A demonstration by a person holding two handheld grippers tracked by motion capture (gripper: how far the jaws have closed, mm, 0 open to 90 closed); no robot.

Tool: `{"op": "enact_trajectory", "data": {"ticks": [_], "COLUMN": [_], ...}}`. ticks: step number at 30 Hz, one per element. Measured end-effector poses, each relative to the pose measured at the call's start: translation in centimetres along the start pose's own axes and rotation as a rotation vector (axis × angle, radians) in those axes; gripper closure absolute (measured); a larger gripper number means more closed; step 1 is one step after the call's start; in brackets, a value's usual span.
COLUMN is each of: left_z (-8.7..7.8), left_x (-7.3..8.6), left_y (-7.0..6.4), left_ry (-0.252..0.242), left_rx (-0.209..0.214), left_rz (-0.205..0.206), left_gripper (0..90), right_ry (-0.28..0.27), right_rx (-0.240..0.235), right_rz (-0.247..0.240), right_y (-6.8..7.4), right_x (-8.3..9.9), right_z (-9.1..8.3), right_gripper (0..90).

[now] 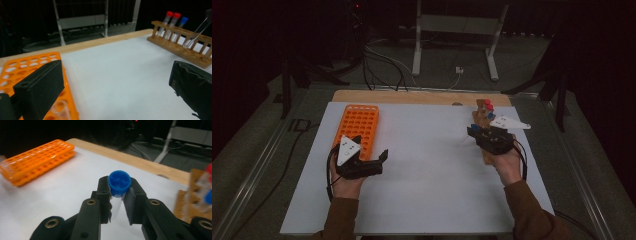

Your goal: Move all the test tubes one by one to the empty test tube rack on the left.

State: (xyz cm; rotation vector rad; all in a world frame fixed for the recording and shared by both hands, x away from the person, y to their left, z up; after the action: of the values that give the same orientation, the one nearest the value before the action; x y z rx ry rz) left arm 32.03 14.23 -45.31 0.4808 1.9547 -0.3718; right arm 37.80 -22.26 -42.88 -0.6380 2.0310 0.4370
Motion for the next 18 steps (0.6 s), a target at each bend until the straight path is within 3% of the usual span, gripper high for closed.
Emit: {"op": "enact_trajectory", "data": {"ticks": [3, 8, 18], "left_z": [0.8, 2.1, 4.5], "left_x": [-0.1, -0.2, -0.6], "left_y": [-0.6, -2.1, -5.3], "left_ry": [0.017, 0.032, 0.024], "left_rx": [0.020, 0.048, 0.102], "left_rz": [-0.006, 0.024, 0.061], "left_gripper": [0.4, 0.4, 0.4], "right_ry": [0.010, 0.016, 0.029], "right_rx": [-0.018, -0.051, -0.108], "right_rz": [-0.020, -0.026, -0.054], "right_y": [1.0, 2.4, 5.0], "right_x": [0.3, 0.6, 0.6], "right_z": [0.4, 1.1, 2.0], "right_gripper": [75.9, 75.9, 75.9]}}
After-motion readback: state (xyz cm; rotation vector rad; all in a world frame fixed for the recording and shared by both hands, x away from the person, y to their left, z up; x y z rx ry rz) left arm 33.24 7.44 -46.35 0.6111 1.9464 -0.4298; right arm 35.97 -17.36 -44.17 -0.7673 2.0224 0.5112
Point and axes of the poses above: each handheld gripper's, and its own axes: z roughly forward along the jaws, x roughly out of its underside, y roughly to its left, the point moved 4 cm from there along z, roughly forward along the jaws, and after that the axes turned 4 degrees about y, right-handed, at the moved point
